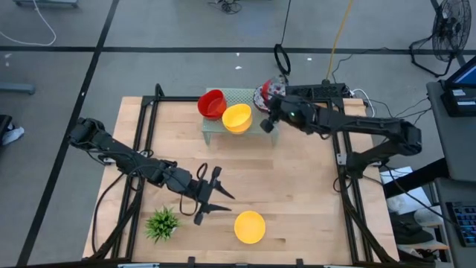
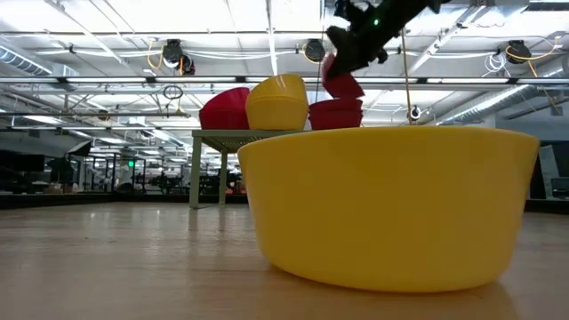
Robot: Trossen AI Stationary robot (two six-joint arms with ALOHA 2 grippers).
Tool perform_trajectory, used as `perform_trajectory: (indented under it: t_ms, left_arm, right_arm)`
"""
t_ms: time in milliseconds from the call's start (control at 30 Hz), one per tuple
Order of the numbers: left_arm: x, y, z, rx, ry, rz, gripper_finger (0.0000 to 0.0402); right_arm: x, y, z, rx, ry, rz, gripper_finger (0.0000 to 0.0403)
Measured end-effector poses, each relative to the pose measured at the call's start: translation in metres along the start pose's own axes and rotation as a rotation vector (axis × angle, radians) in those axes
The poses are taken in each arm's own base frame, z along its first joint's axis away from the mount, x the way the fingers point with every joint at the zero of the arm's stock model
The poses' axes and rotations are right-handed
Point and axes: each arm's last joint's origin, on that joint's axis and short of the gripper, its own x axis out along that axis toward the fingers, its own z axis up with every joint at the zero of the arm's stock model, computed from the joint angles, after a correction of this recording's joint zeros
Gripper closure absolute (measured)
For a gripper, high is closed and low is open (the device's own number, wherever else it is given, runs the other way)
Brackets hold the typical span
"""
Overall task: Pick & Place Mini bowls
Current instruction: Stack the red patterned bowl on top of the red patterned bowls on the shelf
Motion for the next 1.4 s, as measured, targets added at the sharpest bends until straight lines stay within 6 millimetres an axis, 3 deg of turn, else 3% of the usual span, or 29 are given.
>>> perform_trajectory:
  t_ms: [333, 700, 1400]
  left_arm:
    - [0.0, 0.006, -0.001, 0.031, 0.015, 0.092, 0.0229]
    - [0.001, 0.018, -0.003, 0.028, 0.022, 0.128, 0.0229]
    - [0.001, 0.025, -0.004, 0.017, 0.026, 0.151, 0.0229]
  right_arm:
    - [0.03, -0.005, -0.012, -0.035, 0.065, -0.036, 0.0395]
    - [0.032, -0.003, -0.01, -0.103, 0.04, -0.034, 0.0391]
    - [0.031, -0.004, -0.002, -0.091, -0.035, -0.043, 0.031]
